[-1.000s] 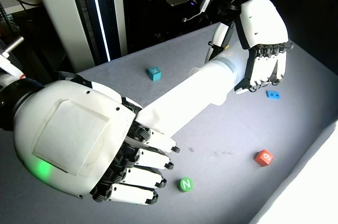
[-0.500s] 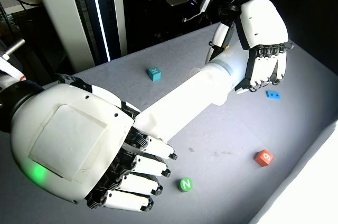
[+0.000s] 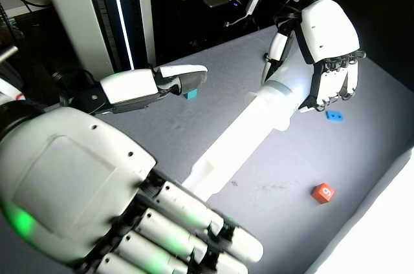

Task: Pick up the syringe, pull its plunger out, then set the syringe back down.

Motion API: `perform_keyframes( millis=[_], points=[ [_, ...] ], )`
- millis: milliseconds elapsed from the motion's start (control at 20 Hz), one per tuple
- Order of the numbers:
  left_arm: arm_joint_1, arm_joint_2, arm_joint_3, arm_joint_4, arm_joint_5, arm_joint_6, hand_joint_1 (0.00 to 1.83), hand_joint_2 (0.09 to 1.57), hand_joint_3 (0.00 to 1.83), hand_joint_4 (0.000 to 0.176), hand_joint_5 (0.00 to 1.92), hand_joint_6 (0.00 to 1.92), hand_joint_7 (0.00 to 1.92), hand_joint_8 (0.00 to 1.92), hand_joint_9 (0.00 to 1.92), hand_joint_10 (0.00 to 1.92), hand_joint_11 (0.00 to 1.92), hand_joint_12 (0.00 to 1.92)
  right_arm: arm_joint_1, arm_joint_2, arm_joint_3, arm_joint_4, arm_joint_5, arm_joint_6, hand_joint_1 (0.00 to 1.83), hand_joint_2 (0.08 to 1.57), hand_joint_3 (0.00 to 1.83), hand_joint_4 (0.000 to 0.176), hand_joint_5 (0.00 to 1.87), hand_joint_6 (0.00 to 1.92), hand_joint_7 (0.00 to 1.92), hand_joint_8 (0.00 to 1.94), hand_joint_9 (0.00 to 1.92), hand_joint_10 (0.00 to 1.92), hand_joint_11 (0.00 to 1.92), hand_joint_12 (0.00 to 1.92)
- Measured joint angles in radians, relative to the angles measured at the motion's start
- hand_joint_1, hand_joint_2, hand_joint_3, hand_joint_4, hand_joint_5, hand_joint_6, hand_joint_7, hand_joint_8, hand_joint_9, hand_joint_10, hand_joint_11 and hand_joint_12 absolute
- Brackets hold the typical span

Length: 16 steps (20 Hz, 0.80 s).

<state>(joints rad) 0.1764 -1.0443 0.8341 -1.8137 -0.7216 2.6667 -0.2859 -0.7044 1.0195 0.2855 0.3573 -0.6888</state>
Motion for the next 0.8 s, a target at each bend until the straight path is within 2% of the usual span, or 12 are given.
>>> perform_keyframes(
  millis=[250,350,400,500,650,700,800],
  points=[
    [0.000,0.000,0.000,-0.002,0.000,0.000,1.22,1.17,0.00,0.000,0.87,1.00,0.90,1.31,0.75,1.01,0.42,1.45,0.000,0.000,0.000,0.002,0.000,0.000,0.21,0.55,0.00,0.000,0.00,0.00,0.00,0.00,0.00,0.00,0.00,0.00],
    [0.001,0.000,0.000,-0.006,-0.001,0.000,1.22,1.17,0.00,0.000,0.85,1.04,0.92,1.26,0.75,1.02,0.41,1.48,0.000,0.000,0.000,-0.002,0.000,0.000,0.24,0.56,0.00,0.000,0.00,0.00,0.00,0.00,0.00,0.00,0.01,0.00],
    [0.002,0.000,0.000,-0.008,0.000,0.000,1.21,1.17,0.00,0.000,0.85,1.04,0.91,1.27,0.75,1.01,0.41,1.48,0.000,0.000,0.000,-0.007,0.000,0.000,0.27,0.56,0.00,0.000,0.00,0.00,0.00,0.00,0.00,0.00,0.01,0.01],
    [0.014,0.000,0.005,-0.005,0.003,-0.017,1.22,1.16,0.00,0.000,0.89,0.98,0.94,1.23,0.78,0.96,0.44,1.45,-0.005,0.000,-0.004,-0.013,0.003,0.000,0.20,0.57,0.00,0.000,0.00,0.00,0.00,0.00,0.00,0.00,0.00,0.00],
    [0.073,-0.001,0.007,0.043,0.007,-0.133,1.22,1.17,0.00,0.000,0.85,1.03,0.91,1.29,0.75,0.99,0.41,1.48,-0.005,0.000,-0.011,-0.020,0.003,0.000,0.29,0.58,0.00,0.000,0.00,0.00,0.00,0.00,0.00,0.00,0.04,0.02],
    [0.097,-0.001,0.007,0.066,0.012,-0.178,1.22,1.17,0.00,0.000,0.86,1.03,0.92,1.27,0.75,0.98,0.40,1.45,-0.005,0.000,-0.011,-0.020,0.005,0.000,0.24,0.58,0.00,0.000,0.00,0.00,0.01,0.00,0.02,0.01,0.04,0.02],
    [0.134,-0.001,0.007,0.092,0.020,-0.213,1.22,1.17,0.00,0.000,0.85,1.04,0.91,1.28,0.73,1.00,0.40,1.49,-0.005,0.000,-0.011,-0.020,0.004,0.000,0.20,0.59,0.00,0.000,0.00,0.00,0.00,0.00,0.00,0.00,0.02,0.02]
  ],
)
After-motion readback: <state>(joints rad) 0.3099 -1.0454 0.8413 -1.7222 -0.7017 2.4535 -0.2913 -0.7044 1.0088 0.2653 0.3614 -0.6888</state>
